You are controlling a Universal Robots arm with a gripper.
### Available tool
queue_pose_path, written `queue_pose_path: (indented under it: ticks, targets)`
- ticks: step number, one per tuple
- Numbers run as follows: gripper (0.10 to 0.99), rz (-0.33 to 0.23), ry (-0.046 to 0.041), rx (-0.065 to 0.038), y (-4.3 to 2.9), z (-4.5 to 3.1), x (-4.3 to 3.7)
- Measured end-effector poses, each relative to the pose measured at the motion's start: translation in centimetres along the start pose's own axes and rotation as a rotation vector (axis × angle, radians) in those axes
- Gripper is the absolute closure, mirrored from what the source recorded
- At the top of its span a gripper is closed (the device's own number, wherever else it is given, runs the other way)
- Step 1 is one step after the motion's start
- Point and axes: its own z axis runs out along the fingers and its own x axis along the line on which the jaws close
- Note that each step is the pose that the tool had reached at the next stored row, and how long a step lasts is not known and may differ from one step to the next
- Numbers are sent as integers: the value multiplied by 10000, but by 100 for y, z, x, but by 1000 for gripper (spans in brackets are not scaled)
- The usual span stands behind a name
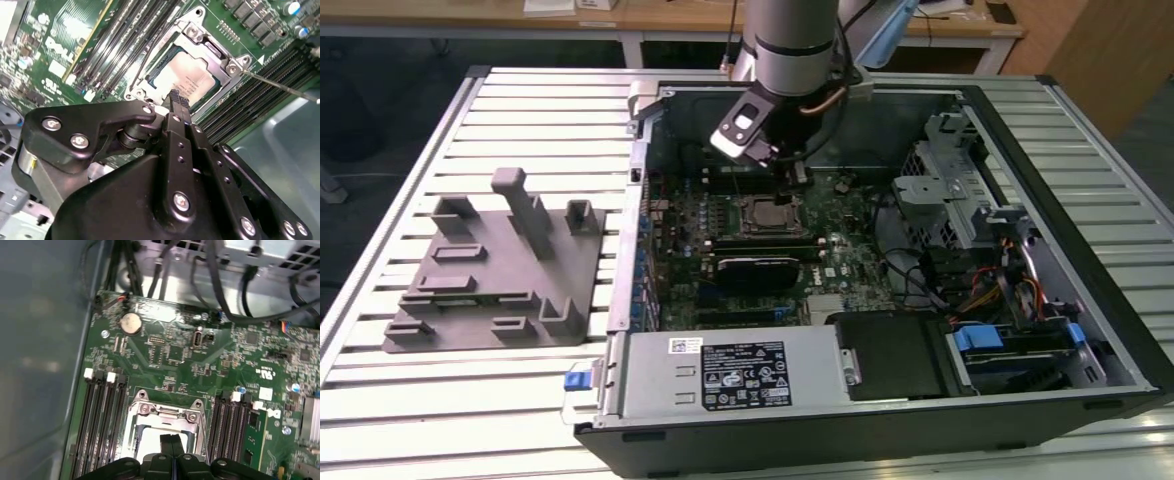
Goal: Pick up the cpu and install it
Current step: 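Close the cpu cover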
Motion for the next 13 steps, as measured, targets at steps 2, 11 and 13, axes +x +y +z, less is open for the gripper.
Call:
queue_pose_path:
  ticks: [2, 11, 13]
  targets:
    - [980, -331, 18, -11, 0, 1, 0]
    - [980, -1786, 89, -61, 0, 4, 0]
    - [980, -2091, 103, -71, 0, 5, 0]
